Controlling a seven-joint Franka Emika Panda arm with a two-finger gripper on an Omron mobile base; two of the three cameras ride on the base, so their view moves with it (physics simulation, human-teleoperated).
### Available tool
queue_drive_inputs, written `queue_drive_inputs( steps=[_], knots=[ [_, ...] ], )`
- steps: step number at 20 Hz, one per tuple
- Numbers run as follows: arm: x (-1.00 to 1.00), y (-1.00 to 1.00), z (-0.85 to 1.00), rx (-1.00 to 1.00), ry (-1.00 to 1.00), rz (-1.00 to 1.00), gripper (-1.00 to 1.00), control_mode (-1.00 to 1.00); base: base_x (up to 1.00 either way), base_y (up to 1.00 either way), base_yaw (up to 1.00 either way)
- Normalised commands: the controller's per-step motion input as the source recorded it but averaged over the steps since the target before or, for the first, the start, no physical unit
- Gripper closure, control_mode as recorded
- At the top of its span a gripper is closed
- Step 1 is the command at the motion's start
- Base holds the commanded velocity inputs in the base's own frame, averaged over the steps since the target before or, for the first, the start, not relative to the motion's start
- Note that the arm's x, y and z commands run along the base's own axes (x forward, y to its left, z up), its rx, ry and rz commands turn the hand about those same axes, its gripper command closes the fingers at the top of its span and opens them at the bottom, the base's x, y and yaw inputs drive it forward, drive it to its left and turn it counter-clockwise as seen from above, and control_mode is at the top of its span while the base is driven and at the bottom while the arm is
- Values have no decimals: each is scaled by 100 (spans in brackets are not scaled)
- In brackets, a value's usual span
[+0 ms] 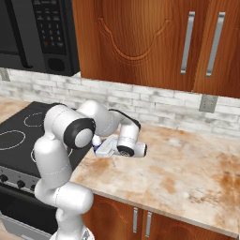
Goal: Place the drinks on the dining counter in a tight cluster.
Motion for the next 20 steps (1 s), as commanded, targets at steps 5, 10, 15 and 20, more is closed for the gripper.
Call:
queue_drive_inputs(
  steps=[5, 10, 15, 20],
  knots=[
    [-12, -22, 28, 3, 0, -1, 100, -100, 0, 0, 0],
    [-81, -14, 93, 7, -4, -8, 100, -100, 0, 0, 0],
    [-88, 0, 95, 6, -3, -2, 100, -100, 0, 0, 0],
    [-77, 0, 100, 0, 0, -1, 100, -100, 0, 0, 0]
  ],
)
